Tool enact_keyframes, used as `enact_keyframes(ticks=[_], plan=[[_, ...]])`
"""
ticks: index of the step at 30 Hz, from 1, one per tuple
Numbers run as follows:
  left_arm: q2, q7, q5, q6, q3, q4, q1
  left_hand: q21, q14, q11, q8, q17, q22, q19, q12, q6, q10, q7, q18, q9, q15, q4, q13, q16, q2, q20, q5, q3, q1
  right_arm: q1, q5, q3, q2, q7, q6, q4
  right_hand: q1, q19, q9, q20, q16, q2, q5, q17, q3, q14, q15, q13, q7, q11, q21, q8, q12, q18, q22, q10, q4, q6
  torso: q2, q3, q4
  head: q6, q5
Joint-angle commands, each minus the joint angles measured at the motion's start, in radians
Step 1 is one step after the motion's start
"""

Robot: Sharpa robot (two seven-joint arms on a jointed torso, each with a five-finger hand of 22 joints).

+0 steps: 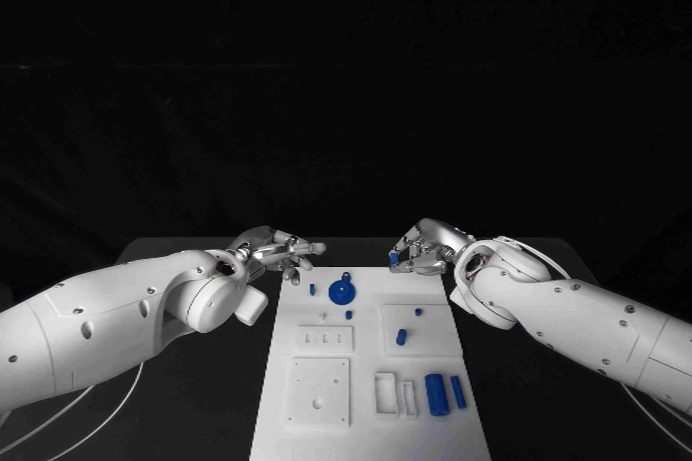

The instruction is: Assemble the parts on the task board

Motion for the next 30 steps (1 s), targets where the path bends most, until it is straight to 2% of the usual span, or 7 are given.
enact_keyframes(ticks=[1,4,9,13,14,23,30], plan=[[0.018,-0.09,-0.065,0.072,-0.001,-0.014,0.003,0.015,0.003,-0.009,-0.005,0.001,0.017,-0.004,0.029,-0.018,0.043,-0.001,-0.004,0.019,0.0,0.023,0.018,0.035,-0.001,-0.002,0.014,0.0,-0.026,0.002,-0.06,-0.006,0.011,-0.083,0.048,0.02,-0.003,0.022,0.01,-0.006,0.001,-0.003,0.012,0.0,0.001,-0.002,-0.006,0.0,-0.016,-0.005,-0.004,0.007,0.0,-0.009,0.141,-0.002,0.006,0.037,-0.009,-0.0014,-0.0026,-0.007,0.011],[0.041,-0.119,-0.077,0.089,-0.004,-0.028,0.005,0.029,0.006,-0.017,0.006,0.011,0.036,0.0,0.075,0.005,0.046,-0.013,-0.002,0.057,-0.007,0.038,0.038,0.076,-0.012,-0.006,0.023,0.007,-0.042,0.004,-0.081,-0.02,0.026,-0.119,0.048,0.047,-0.007,0.022,0.01,-0.006,-0.001,-0.004,0.034,0.0,0.006,-0.002,-0.006,-0.001,-0.015,-0.006,-0.006,0.007,-0.002,-0.009,0.141,-0.003,0.005,0.035,-0.012,-0.0004,-0.003,-0.011,0.012],[0.061,-0.142,-0.102,0.097,-0.007,-0.037,0.007,0.029,-0.002,-0.024,0.024,0.006,0.059,-0.006,0.083,0.022,0.045,-0.033,-0.007,0.229,-0.013,0.044,0.041,0.093,-0.029,-0.013,0.05,0.016,-0.046,0.008,-0.097,-0.036,0.047,-0.149,0.051,0.079,-0.008,0.023,0.011,-0.006,-0.002,-0.007,0.045,0.0,0.011,-0.002,-0.006,-0.002,-0.014,-0.006,-0.007,0.007,-0.005,-0.009,0.141,-0.004,0.003,0.034,-0.01,0.0011,-0.0041,-0.013,0.012],[0.072,-0.155,-0.139,0.1,-0.009,-0.04,0.008,0.021,-0.004,-0.026,0.031,-0.003,0.077,-0.004,0.088,0.005,0.045,-0.039,-0.009,0.413,-0.016,0.06,0.046,0.103,-0.04,-0.015,0.051,0.026,-0.057,0.011,-0.102,-0.045,0.057,-0.159,0.054,0.094,-0.008,0.023,0.011,-0.006,-0.002,-0.007,0.046,0.0,0.011,-0.002,-0.006,-0.002,-0.014,-0.006,-0.007,0.007,-0.005,-0.009,0.141,-0.004,0.003,0.034,-0.01,-0.0002,-0.004,-0.015,0.01],[0.075,-0.16,-0.154,0.1,-0.01,-0.041,0.008,0.016,-0.006,-0.03,0.024,-0.007,0.088,-0.004,0.09,-0.004,0.044,-0.048,-0.01,0.5,-0.016,0.069,0.049,0.109,-0.044,-0.016,0.053,0.041,-0.057,0.012,-0.103,-0.047,0.06,-0.161,0.054,0.098,-0.009,0.023,0.011,-0.006,-0.002,-0.007,0.047,0.0,0.012,-0.002,-0.006,-0.002,-0.014,-0.006,-0.007,0.007,-0.005,-0.009,0.141,-0.003,0.002,0.035,-0.011,-0.0004,-0.0027,-0.017,0.01],[0.093,-0.192,-0.244,0.067,-0.015,-0.038,0.009,-0.012,-0.018,-0.027,-0.002,-0.03,0.13,-0.002,0.079,0.003,0.042,-0.047,-0.011,0.703,-0.014,0.153,0.06,0.119,-0.122,-0.013,0.03,0.085,-0.088,0.015,-0.107,-0.058,0.072,-0.169,0.06,0.123,-0.011,0.023,0.011,-0.006,-0.003,-0.007,0.049,-0.001,0.013,-0.001,-0.006,-0.002,-0.014,-0.006,-0.008,0.007,-0.005,-0.009,0.141,-0.003,0.002,0.035,-0.01,-0.0003,-0.0029,-0.025,0.01],[0.104,-0.213,-0.296,0.05,-0.017,-0.035,0.009,-0.027,-0.025,-0.024,-0.006,-0.043,0.144,-0.003,0.064,-0.012,0.04,-0.042,-0.011,0.725,-0.01,0.162,0.06,0.115,-0.133,-0.01,0.025,0.085,-0.09,0.016,-0.108,-0.061,0.078,-0.172,0.064,0.134,-0.013,0.023,0.011,-0.006,-0.005,-0.007,0.049,-0.001,0.013,-0.002,-0.006,-0.002,-0.015,-0.007,-0.008,0.007,-0.006,-0.009,0.141,-0.004,0.002,0.035,-0.011,-0.0006,-0.0022,-0.029,0.01]])
